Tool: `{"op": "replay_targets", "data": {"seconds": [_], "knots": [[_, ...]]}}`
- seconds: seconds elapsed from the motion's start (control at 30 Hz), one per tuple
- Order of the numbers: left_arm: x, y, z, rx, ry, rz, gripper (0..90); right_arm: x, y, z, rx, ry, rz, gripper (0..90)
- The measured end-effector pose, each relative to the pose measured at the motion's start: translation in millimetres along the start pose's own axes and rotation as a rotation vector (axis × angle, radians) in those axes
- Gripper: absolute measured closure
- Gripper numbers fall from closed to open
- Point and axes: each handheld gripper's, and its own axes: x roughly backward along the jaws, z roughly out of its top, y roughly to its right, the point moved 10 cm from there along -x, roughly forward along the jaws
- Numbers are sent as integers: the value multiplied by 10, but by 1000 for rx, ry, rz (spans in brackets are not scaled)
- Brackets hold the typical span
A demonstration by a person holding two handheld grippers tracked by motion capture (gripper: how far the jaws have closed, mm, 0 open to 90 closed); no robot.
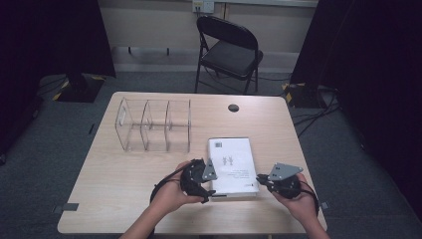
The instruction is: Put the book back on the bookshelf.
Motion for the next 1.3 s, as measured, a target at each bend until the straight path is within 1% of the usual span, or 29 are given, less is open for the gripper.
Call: {"op": "replay_targets", "data": {"seconds": [0.03,0.07,0.1,0.13,0.17,0.2,0.27,0.3,0.33,0.37,0.4,0.43,0.47,0.53,0.57,0.6,0.63,0.7,0.77,0.87,0.9,0.93,0.97,1.07,1.1,1.13,1.2,1.27,1.3], "knots": [[-60,25,-20,-4,3,-3,232,0,0,0,0,0,0,777],[-113,53,-34,-7,3,-11,229,-25,-18,-44,-27,5,12,750],[-153,75,-48,-6,-8,-22,235,-33,-8,-82,-51,14,1,718],[-220,110,-32,-7,-4,-25,222,-18,5,-148,-129,36,21,649],[-238,108,-19,-12,-4,-19,229,-4,11,-174,-159,46,27,607],[-238,108,-19,-12,-4,-19,224,-4,11,-174,-159,46,27,607],[-268,127,17,-9,5,-37,222,1,10,-261,-178,31,37,564],[-287,131,23,-14,-2,-35,227,0,-1,-285,-170,33,45,564],[-321,140,38,-14,2,-28,225,-1,-12,-310,-169,38,53,563],[-362,137,63,-27,-2,-4,223,1,-19,-330,-200,53,74,534],[-362,137,63,-27,-2,-4,217,6,-19,-339,-208,49,79,520],[-381,127,87,-24,8,12,201,6,-19,-342,-214,52,81,506],[-385,116,101,-29,1,12,201,6,-19,-342,-214,52,81,506],[-398,122,142,-28,19,5,227,13,-33,-379,-197,32,81,494],[-413,130,146,-33,14,3,221,3,-65,-400,-188,20,98,493],[-426,124,145,-52,8,14,212,-12,-97,-416,-178,7,111,483],[-436,127,147,-53,9,19,197,-65,-194,-408,-164,-2,143,470],[-450,127,152,-62,11,23,185,-100,-231,-394,-158,-5,143,459],[-456,134,150,-67,9,33,183,-182,-272,-352,-149,-9,125,458],[-465,137,144,-83,9,44,182,-278,-306,-257,-181,16,124,448],[-467,138,148,-82,12,45,183,-301,-302,-239,-193,9,112,446],[-469,134,149,-85,11,48,183,-315,-291,-237,-185,7,101,452],[-465,132,145,-91,0,47,183,-349,-281,-249,-196,-6,87,462],[-483,142,157,-80,12,60,176,-346,-281,-248,-202,-10,83,468],[-481,138,147,-98,3,63,176,-347,-283,-245,-193,-10,83,472],[-491,152,144,-103,6,71,176,-341,-282,-243,-212,-11,92,479],[-493,154,147,-98,8,77,176,-333,-281,-234,-214,-9,90,482],[-491,155,147,-92,-1,76,176,-306,-280,-207,-216,1,83,491],[-486,151,152,-100,-6,69,175,-295,-277,-194,-210,10,80,518]]}}
